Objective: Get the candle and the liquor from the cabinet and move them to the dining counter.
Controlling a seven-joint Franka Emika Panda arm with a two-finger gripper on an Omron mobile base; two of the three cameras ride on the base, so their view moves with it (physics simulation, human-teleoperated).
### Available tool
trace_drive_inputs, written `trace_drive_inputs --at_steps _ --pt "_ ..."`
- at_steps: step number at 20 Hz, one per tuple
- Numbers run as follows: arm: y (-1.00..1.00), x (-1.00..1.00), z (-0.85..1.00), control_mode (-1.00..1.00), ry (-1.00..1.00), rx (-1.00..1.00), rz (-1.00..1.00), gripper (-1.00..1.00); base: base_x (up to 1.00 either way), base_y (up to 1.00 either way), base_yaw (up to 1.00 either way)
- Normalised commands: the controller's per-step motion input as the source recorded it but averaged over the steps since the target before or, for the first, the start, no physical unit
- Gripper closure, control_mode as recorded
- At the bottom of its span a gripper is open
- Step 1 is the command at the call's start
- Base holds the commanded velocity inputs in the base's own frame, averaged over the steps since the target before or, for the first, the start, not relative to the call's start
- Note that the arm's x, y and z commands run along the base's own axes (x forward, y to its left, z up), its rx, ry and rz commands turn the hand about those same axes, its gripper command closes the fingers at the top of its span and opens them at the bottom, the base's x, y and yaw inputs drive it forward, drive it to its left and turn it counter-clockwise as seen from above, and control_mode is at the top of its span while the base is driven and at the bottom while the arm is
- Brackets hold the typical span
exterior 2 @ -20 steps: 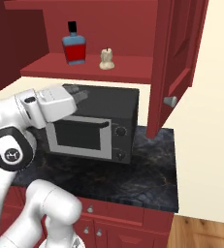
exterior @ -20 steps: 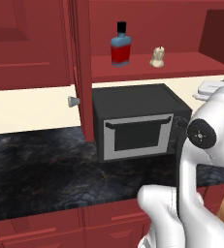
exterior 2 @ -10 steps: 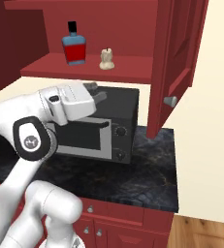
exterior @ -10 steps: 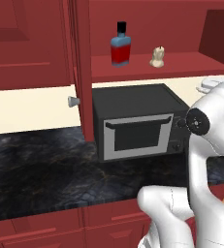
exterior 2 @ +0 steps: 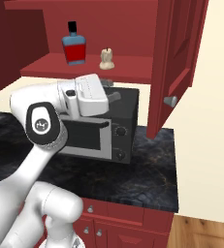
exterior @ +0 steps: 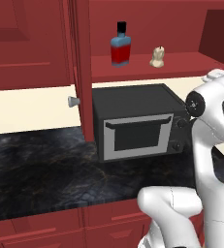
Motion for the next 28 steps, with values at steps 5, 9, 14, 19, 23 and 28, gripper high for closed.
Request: trace_drive_inputs --at_steps 5,9,14,19,23,28 --pt "-0.63 0.00 0.00 -1.00 -0.04 0.01 0.00 -1.00 0.00 0.00 0.00" --pt "-0.63 0.00 -0.01 -1.00 -0.05 0.01 0.00 -1.00 0.00 0.00 0.00" --pt "-0.61 0.00 0.00 -1.00 -0.03 0.02 0.00 -1.00 0.00 0.00 0.00" --pt "-0.63 0.00 0.00 -1.00 -0.01 0.03 0.00 -1.00 0.00 0.00 0.00" --pt "-0.60 0.00 0.00 -1.00 0.00 0.03 0.00 -1.00 0.00 0.00 0.00" --pt "-0.51 0.00 0.00 -1.00 0.00 0.03 0.00 -1.00 0.00 0.00 0.00"
